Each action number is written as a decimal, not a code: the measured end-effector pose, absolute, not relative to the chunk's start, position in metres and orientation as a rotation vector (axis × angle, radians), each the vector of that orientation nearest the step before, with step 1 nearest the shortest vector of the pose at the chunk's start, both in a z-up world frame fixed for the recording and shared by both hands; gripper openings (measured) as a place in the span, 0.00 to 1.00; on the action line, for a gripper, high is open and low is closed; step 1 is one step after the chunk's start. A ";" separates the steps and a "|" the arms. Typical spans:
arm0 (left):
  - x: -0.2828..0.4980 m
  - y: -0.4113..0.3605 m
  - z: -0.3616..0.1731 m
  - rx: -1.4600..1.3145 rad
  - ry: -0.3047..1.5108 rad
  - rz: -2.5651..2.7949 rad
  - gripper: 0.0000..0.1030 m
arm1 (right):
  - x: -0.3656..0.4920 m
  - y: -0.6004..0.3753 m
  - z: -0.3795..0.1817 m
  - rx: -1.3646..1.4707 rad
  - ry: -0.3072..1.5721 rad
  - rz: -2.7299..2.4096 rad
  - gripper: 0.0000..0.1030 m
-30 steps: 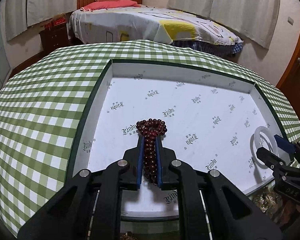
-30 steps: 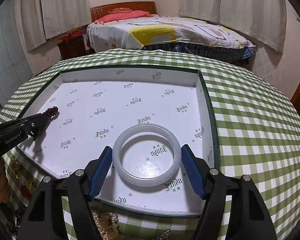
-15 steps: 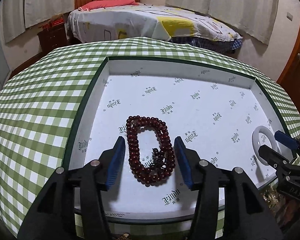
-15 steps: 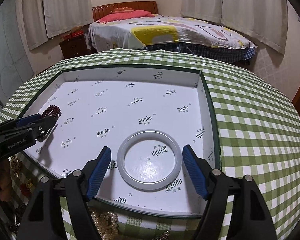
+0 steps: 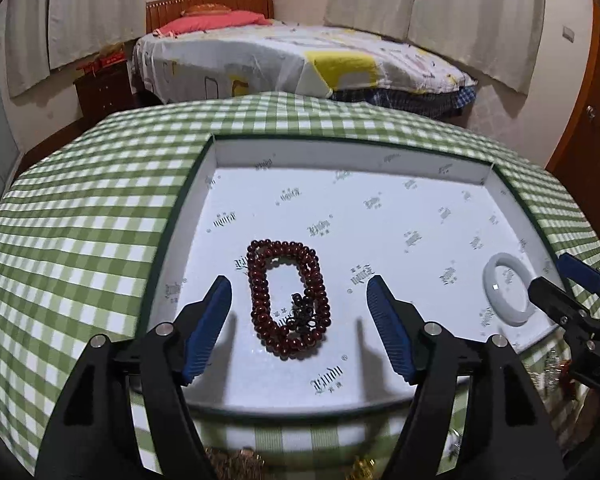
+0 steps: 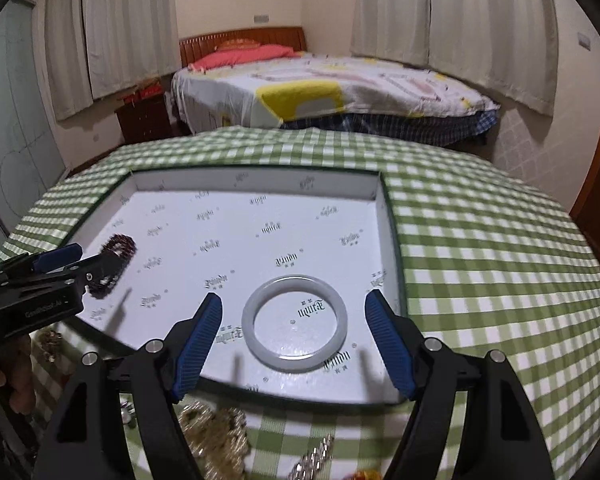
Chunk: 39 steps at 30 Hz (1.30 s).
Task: Organize jewelry
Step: 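Grasp the black tassel pendant with the left gripper while the right grasps the pearl brooch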
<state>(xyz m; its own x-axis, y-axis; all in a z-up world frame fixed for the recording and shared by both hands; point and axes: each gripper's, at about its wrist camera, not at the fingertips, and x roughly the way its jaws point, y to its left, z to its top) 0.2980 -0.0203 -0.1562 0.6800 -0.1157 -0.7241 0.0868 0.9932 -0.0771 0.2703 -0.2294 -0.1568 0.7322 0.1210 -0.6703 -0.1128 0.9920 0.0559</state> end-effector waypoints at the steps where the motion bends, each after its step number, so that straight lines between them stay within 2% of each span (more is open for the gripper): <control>1: 0.294 -0.019 -0.153 -0.047 0.807 -0.113 0.67 | 0.264 -0.230 -0.153 0.016 0.725 0.127 0.70; 14: 0.195 0.004 -0.121 -0.083 0.687 -0.044 0.67 | 0.176 -0.216 -0.141 0.024 0.649 0.142 0.70; 24: 0.133 0.020 -0.135 -0.084 0.722 -0.006 0.67 | 0.128 -0.180 -0.167 0.002 0.718 0.240 0.65; 34: 0.112 0.031 -0.149 -0.095 0.755 0.013 0.67 | 0.134 -0.166 -0.194 -0.011 0.824 0.250 0.63; 37: 0.113 0.029 -0.152 -0.093 0.764 0.006 0.67 | 0.131 -0.162 -0.195 -0.038 0.822 0.237 0.59; 39: 0.113 0.027 -0.154 -0.090 0.770 0.001 0.67 | 0.131 -0.162 -0.195 -0.050 0.820 0.223 0.50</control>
